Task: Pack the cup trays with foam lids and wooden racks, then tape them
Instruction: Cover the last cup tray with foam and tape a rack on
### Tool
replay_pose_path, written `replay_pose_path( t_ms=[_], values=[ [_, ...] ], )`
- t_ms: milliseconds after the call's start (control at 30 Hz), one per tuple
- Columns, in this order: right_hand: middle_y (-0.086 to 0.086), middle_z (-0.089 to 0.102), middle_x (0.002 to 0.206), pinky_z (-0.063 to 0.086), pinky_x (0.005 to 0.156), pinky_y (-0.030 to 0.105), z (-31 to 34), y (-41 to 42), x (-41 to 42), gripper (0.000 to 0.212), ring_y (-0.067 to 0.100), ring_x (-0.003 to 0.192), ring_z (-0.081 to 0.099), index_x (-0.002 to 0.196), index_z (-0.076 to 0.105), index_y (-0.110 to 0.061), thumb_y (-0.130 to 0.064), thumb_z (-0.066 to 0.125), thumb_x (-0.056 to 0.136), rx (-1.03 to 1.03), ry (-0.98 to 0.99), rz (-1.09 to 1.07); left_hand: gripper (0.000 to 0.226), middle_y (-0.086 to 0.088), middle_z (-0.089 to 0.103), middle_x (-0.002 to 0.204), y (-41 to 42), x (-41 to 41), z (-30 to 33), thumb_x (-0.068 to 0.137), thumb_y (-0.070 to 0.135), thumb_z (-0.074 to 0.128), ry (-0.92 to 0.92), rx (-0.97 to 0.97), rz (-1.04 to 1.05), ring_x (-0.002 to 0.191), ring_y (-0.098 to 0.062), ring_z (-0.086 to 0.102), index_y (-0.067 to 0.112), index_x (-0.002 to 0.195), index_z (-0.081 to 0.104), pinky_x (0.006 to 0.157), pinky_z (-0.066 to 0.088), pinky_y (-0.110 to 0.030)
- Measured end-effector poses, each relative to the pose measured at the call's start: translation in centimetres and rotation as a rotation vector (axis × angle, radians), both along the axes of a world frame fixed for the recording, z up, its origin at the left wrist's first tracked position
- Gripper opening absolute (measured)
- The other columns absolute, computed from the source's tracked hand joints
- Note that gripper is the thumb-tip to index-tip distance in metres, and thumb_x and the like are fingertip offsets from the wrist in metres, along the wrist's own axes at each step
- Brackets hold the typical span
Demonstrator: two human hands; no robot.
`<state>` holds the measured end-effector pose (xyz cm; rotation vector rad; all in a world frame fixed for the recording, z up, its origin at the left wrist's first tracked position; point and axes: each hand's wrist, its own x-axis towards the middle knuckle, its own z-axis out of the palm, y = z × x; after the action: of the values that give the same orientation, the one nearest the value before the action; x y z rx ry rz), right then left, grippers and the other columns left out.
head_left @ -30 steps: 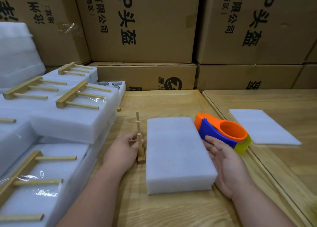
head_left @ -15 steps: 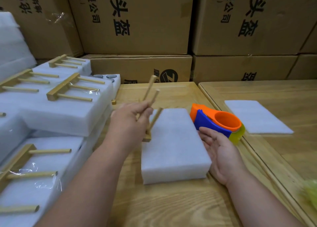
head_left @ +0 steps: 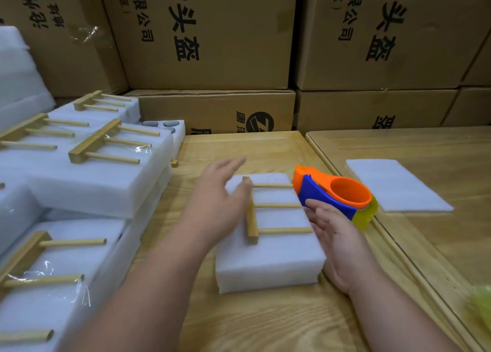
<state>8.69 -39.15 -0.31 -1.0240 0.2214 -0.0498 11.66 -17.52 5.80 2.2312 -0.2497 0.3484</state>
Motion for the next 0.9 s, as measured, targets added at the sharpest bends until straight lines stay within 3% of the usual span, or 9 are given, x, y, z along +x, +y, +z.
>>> replay_pose_path(
  t_ms=[67, 133, 200, 267, 333, 400, 600, 733, 900],
  values=[
    [0.011, 0.076, 0.114, 0.057, 0.076, 0.032, 0.1, 0.0, 0.0, 0.028, 0.023, 0.105, 0.074, 0.124, 0.064, -0.012, -0.009, 0.051, 0.1, -0.065, -0.037, 0.019, 0.048, 0.025, 0.043, 0.149, 1.1, -0.5, -2.0, 0.099, 0.042, 0.057, 0.137, -0.405, 0.03, 0.135, 0.003, 0.038, 0.052, 0.144, 0.048, 0.105, 0.032, -0.023],
    [0.007, 0.077, 0.113, 0.058, 0.075, 0.029, 0.3, 0.0, 0.1, 0.029, 0.02, 0.105, 0.074, 0.124, 0.065, -0.015, -0.01, 0.051, 0.099, -0.118, -0.067, 0.036, 0.05, 0.026, 0.045, 0.149, 1.4, -1.4, -4.1, 0.101, 0.037, 0.057, 0.307, -0.767, 0.012, 0.136, 0.002, 0.042, 0.046, 0.149, 0.045, 0.102, 0.038, -0.022],
    [0.005, 0.077, 0.113, 0.057, 0.077, 0.031, 0.3, 0.1, 0.1, 0.028, 0.019, 0.105, 0.074, 0.123, 0.066, -0.016, -0.011, 0.052, 0.099, -0.153, -0.08, 0.033, 0.055, 0.021, 0.048, 0.152, 1.5, -1.8, -6.0, 0.099, 0.035, 0.058, 0.374, -0.926, -0.014, 0.136, 0.001, 0.048, 0.034, 0.152, 0.044, 0.11, 0.04, -0.03],
    [0.007, 0.077, 0.112, 0.055, 0.081, 0.036, 0.1, 0.1, 0.3, 0.028, 0.021, 0.106, 0.074, 0.117, 0.071, -0.017, -0.011, 0.051, 0.099, -0.167, -0.085, 0.019, 0.053, 0.025, 0.054, 0.145, 1.4, -1.8, -6.8, 0.097, 0.035, 0.058, 0.365, -0.934, -0.033, 0.127, 0.008, 0.053, 0.032, 0.149, 0.048, 0.105, 0.046, -0.026],
    [0.01, 0.076, 0.114, 0.055, 0.083, 0.04, -0.1, 0.1, 0.4, 0.028, 0.024, 0.107, 0.073, 0.112, 0.076, -0.019, -0.013, 0.053, 0.097, -0.172, -0.09, 0.02, 0.045, 0.035, 0.064, 0.123, 1.1, -1.7, -6.8, 0.102, 0.027, 0.055, 0.383, -0.93, -0.052, 0.11, 0.015, 0.061, 0.035, 0.146, 0.051, 0.083, 0.053, -0.013],
    [0.011, 0.076, 0.116, 0.058, 0.079, 0.037, -0.2, 0.1, 0.3, 0.03, 0.025, 0.108, 0.073, 0.114, 0.077, -0.022, -0.02, 0.058, 0.09, -0.18, -0.099, 0.04, 0.048, 0.04, 0.067, 0.105, 0.8, -1.9, -6.6, 0.103, 0.021, 0.054, 0.412, -0.907, -0.055, 0.1, 0.013, 0.066, 0.039, 0.148, 0.048, 0.07, 0.054, -0.011],
    [-0.001, 0.075, 0.122, 0.06, 0.074, 0.024, 0.2, 0.6, 0.2, 0.03, 0.016, 0.112, 0.071, 0.119, 0.076, -0.031, -0.026, 0.062, 0.093, -0.209, -0.14, 0.118, 0.059, 0.035, 0.071, 0.101, 0.9, -2.1, -6.5, 0.102, 0.012, 0.052, 0.435, -0.911, -0.069, 0.095, 0.002, 0.072, 0.042, 0.152, 0.041, 0.065, 0.056, -0.016],
    [-0.007, 0.074, 0.122, 0.06, 0.076, 0.026, 0.8, 0.9, -0.2, 0.035, 0.012, 0.111, 0.071, 0.122, 0.074, -0.034, -0.035, 0.064, 0.089, -0.203, -0.146, 0.153, 0.061, 0.032, 0.073, 0.104, 1.0, -2.0, -6.7, 0.101, 0.011, 0.052, 0.433, -0.904, -0.072, 0.095, -0.003, 0.074, 0.047, 0.148, 0.043, 0.065, 0.057, -0.019],
    [-0.012, 0.071, 0.127, 0.051, 0.096, 0.039, 0.5, 1.1, -0.2, 0.032, 0.007, 0.117, 0.067, 0.124, 0.072, -0.034, -0.025, 0.05, 0.103, -0.229, -0.123, 0.075, 0.057, 0.017, 0.076, 0.111, 0.7, -2.1, -6.0, 0.095, 0.01, 0.048, 0.442, -0.858, -0.159, 0.1, -0.011, 0.074, 0.062, 0.109, 0.069, 0.07, 0.059, -0.024]
  ],
)
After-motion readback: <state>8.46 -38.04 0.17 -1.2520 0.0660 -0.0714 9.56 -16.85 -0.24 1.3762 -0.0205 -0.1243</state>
